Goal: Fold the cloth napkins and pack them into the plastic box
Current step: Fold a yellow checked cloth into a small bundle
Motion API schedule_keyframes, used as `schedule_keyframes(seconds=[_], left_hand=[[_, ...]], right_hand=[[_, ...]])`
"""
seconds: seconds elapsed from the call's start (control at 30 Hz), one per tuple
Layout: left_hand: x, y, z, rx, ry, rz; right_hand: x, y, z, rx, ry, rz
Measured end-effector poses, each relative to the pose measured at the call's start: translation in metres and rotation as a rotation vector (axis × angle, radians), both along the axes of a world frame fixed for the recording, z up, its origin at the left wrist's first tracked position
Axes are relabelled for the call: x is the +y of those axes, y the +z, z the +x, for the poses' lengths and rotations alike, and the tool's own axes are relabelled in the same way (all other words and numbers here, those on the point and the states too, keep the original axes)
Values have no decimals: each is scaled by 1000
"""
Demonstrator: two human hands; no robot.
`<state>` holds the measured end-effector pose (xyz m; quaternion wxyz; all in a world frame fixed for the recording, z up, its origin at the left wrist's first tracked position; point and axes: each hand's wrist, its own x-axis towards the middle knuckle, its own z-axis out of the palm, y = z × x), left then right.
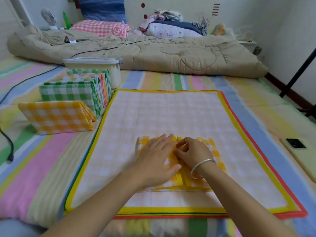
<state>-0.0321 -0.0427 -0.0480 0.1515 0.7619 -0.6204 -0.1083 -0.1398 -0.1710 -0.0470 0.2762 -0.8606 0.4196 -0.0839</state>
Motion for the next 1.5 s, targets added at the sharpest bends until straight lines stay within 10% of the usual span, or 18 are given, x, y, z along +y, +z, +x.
schedule_keyframes(seconds=[0.3, 0.37, 0.53, 0.83, 1.03, 1.33, 1.5], left_hand=[[0, -30, -1, -213, -103, 128], [1, -30, -2, -205, -105, 130], [1, -29, -3, -219, -108, 162], [-2, -25, -3, -197, -145, 256], [-7, -21, -4, -275, -134, 312], [-11, -7, -7, -273, -134, 314], [-13, -11, -4, -261, -113, 280]], right_hand=[[0, -5, -25, -257, 109, 42], [-3, -8, -33, -275, 111, -236], [-6, -15, -40, 290, 355, -394], [-10, -24, -39, 398, 360, -332], [-13, -6, -54, 50, 94, -239], [13, 9, -107, 156, -374, -39], [31, 7, -109, -577, -484, 491]])
